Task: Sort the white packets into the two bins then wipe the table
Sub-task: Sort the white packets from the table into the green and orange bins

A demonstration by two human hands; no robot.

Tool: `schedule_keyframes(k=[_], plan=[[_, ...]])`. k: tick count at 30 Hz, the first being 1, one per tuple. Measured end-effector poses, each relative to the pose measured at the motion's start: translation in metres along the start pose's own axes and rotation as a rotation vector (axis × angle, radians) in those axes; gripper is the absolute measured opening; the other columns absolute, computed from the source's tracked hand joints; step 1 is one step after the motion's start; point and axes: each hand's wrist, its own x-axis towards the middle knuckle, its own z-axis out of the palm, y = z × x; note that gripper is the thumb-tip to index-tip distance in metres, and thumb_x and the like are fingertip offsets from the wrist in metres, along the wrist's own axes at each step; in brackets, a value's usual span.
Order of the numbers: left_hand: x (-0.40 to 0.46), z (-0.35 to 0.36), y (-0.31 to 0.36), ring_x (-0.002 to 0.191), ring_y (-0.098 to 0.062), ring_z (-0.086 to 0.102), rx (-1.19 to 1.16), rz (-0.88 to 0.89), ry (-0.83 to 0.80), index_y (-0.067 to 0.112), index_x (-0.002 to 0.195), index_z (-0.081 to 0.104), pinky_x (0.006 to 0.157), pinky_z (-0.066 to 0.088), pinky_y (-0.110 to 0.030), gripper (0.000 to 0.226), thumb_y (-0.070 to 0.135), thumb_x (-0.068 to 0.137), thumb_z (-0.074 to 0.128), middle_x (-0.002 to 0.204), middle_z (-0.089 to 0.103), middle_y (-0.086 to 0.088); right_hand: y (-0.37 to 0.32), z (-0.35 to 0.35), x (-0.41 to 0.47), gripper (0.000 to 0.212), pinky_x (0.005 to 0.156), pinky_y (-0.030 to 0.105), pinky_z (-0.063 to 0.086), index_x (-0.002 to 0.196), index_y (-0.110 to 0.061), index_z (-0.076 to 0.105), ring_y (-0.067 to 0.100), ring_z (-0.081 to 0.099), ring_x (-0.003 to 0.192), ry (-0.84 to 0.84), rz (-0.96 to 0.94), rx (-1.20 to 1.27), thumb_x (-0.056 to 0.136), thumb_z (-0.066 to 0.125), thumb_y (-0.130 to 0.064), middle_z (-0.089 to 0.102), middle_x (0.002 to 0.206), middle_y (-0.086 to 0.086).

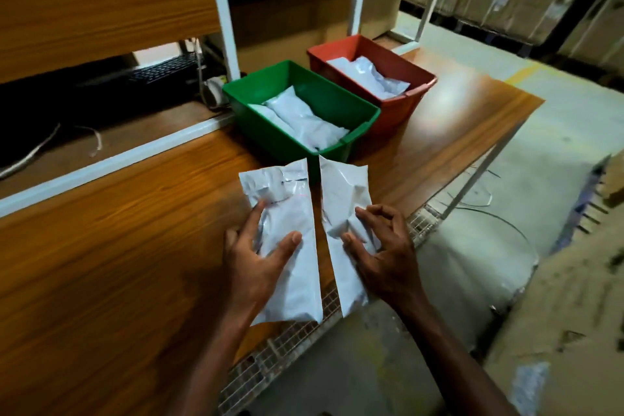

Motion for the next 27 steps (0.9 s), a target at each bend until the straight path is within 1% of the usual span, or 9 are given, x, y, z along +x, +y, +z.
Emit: schedule_keyframes(k=[3,6,8,13,19,21,23,25,27], plan=[[0.008,0.030,0.018,0.118,-0.008,0.039,0.011,0.004,0.009,0.043,0.140,0.048,0.097,0.041,-0.028,0.077,0.050,0.069,0.075,0.124,0.039,0.006,0.022,-0.020,0.022,0.050,0.090,-0.006,0.033,0.129,-0.013,0.066,-0.002,0.044,0.113,0.009,-0.007,0.014,0.084,0.074,-0.033,0.051,0.128,0.005],[0.021,0.055,0.034,0.116,-0.011,0.041,0.016,-0.007,0.031,0.041,0.141,0.048,0.095,0.042,-0.028,0.077,0.048,0.069,0.074,0.124,0.039,0.001,0.041,-0.029,0.048,0.053,0.089,-0.005,0.036,0.130,-0.014,0.065,0.004,0.048,0.115,-0.013,-0.034,0.047,0.086,0.069,-0.042,0.051,0.130,0.007],[0.032,0.067,0.043,0.115,-0.011,0.041,0.031,-0.018,0.068,0.041,0.141,0.045,0.092,0.041,-0.027,0.077,0.048,0.069,0.073,0.124,0.039,-0.002,0.052,-0.031,0.068,0.057,0.088,-0.005,0.038,0.131,-0.012,0.064,0.004,0.048,0.115,-0.029,-0.066,0.061,0.086,0.066,-0.046,0.051,0.131,0.009],[0.066,0.095,0.050,0.116,-0.011,0.040,0.069,-0.064,0.190,0.042,0.145,0.042,0.092,0.043,-0.032,0.085,0.056,0.067,0.073,0.125,0.036,0.004,0.074,-0.032,0.124,0.055,0.093,-0.001,0.038,0.130,-0.010,0.064,0.006,0.049,0.116,-0.063,-0.162,0.066,0.085,0.068,-0.042,0.053,0.131,0.014],[0.104,0.125,0.077,0.118,-0.008,0.033,0.074,-0.119,0.306,0.041,0.146,0.040,0.095,0.037,-0.027,0.085,0.053,0.069,0.073,0.129,0.029,0.010,0.089,-0.033,0.202,0.050,0.099,0.004,0.037,0.127,-0.009,0.067,0.015,0.054,0.116,-0.118,-0.305,0.106,0.086,0.070,-0.039,0.054,0.129,0.015],[0.115,0.133,0.087,0.117,-0.007,0.034,0.068,-0.131,0.363,0.039,0.146,0.042,0.095,0.036,-0.026,0.084,0.052,0.068,0.073,0.131,0.033,0.005,0.093,-0.029,0.227,0.049,0.098,0.002,0.035,0.125,-0.009,0.068,0.009,0.050,0.117,-0.129,-0.334,0.135,0.086,0.073,-0.037,0.054,0.128,0.016],[0.128,0.140,0.101,0.117,-0.008,0.034,0.089,-0.143,0.397,0.037,0.146,0.042,0.095,0.034,-0.023,0.082,0.047,0.072,0.075,0.139,0.033,-0.003,0.095,-0.023,0.252,0.049,0.095,0.002,0.035,0.125,-0.010,0.068,0.009,0.049,0.115,-0.153,-0.358,0.122,0.086,0.073,-0.040,0.054,0.128,0.014],[0.145,0.149,0.111,0.124,-0.011,0.033,0.129,-0.168,0.435,0.036,0.148,0.038,0.096,0.030,-0.023,0.081,0.040,0.077,0.077,0.147,0.027,-0.007,0.096,-0.015,0.280,0.050,0.090,0.008,0.039,0.125,-0.011,0.068,0.013,0.051,0.114,-0.189,-0.397,0.079,0.086,0.072,-0.043,0.055,0.128,0.013],[0.164,0.158,0.119,0.134,-0.021,0.031,0.185,-0.208,0.478,0.036,0.150,0.035,0.100,0.027,-0.023,0.083,0.039,0.079,0.077,0.148,0.024,-0.010,0.097,-0.006,0.307,0.049,0.084,0.020,0.044,0.127,-0.012,0.066,0.017,0.054,0.112,-0.241,-0.419,0.046,0.087,0.074,-0.038,0.055,0.128,0.013]])
